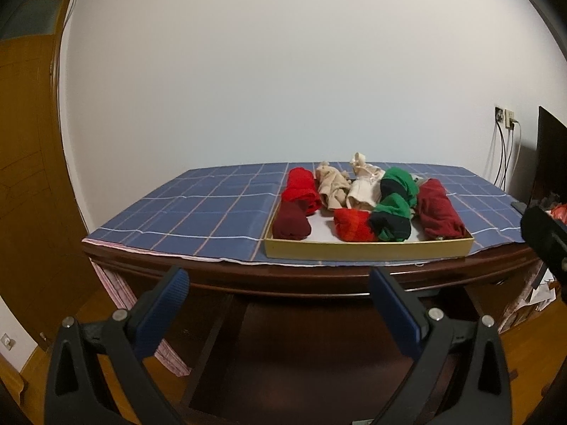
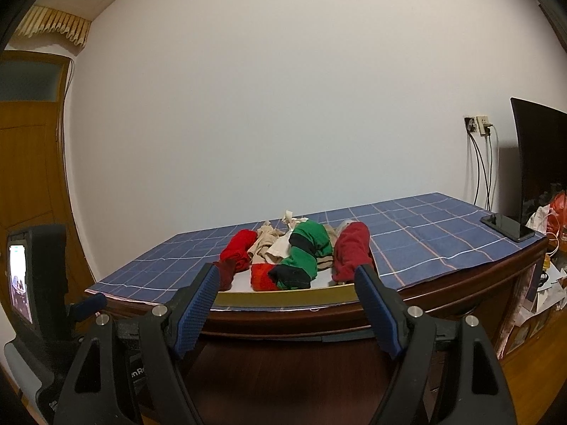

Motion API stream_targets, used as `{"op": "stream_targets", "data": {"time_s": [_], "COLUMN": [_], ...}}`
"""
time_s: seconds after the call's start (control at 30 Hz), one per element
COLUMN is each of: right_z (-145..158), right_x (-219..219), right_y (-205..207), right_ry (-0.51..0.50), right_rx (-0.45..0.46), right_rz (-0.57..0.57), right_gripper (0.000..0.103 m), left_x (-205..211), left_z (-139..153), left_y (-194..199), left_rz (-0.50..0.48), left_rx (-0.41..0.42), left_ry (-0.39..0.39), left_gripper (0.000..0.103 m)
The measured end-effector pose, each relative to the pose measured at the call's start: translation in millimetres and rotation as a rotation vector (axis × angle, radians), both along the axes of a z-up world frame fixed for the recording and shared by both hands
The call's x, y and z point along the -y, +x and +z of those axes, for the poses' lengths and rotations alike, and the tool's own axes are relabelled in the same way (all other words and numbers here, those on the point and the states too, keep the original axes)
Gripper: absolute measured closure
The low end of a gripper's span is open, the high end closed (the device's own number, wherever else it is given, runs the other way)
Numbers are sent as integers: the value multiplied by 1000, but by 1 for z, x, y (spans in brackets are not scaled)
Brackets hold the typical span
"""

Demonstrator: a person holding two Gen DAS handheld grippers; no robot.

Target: Take underwear out of drawer

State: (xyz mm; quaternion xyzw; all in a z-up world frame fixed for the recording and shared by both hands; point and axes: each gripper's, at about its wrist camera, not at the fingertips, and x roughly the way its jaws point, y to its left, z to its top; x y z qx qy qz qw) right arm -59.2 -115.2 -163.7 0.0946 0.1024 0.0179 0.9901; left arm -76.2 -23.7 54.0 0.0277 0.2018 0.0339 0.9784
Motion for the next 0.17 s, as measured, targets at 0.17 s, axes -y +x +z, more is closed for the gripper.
{"op": "stream_targets", "data": {"time_s": [0.17], "right_z": [0], "right_x": [-2], "right_y": [2], "right_ry": [-4], "right_rx": [-2], "right_rz": [-2], "right_gripper": [23], "left_x": [2], "left_z": [0], "left_y": [-1], "left_rz": [4], "left_rx": [2], "left_ry": [14], "left_gripper": [0]}}
